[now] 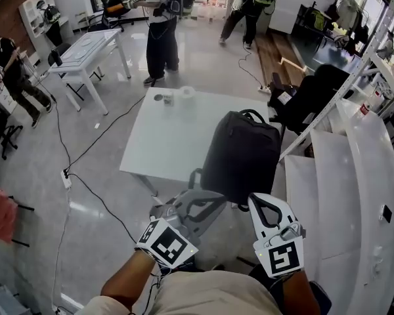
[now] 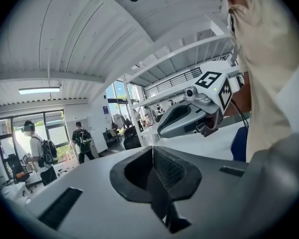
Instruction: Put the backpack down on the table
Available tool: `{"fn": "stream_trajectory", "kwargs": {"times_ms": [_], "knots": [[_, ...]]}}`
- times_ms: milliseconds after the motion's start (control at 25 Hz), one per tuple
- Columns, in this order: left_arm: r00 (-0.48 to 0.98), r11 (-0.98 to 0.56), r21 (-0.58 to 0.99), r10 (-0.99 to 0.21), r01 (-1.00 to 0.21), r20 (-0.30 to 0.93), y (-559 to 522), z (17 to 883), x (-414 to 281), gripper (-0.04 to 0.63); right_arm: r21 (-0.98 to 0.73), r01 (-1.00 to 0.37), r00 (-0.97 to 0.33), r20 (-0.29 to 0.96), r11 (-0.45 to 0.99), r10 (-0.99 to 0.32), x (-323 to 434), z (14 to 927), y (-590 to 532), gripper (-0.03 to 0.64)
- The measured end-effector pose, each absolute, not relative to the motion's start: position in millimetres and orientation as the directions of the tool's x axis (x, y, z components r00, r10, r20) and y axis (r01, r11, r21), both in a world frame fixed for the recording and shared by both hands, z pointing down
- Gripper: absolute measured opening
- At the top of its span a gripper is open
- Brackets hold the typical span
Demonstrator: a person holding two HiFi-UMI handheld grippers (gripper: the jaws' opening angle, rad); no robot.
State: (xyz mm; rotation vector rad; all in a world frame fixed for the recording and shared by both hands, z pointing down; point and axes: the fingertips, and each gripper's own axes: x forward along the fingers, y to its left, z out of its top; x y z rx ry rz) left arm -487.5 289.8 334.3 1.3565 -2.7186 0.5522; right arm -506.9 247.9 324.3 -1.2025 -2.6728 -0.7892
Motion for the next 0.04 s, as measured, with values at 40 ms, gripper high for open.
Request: {"fn": "stream_trajectory", "kwargs": {"times_ms": [40], "knots": [[-0.61, 0.549, -0.284, -0.765, -0.786, 0.207, 280.5, 337.3, -488.0, 0.012, 0.41, 0.724, -0.681, 0.301, 0.555, 0.667, -507.8, 327.2, 238.4, 0.025]]}}
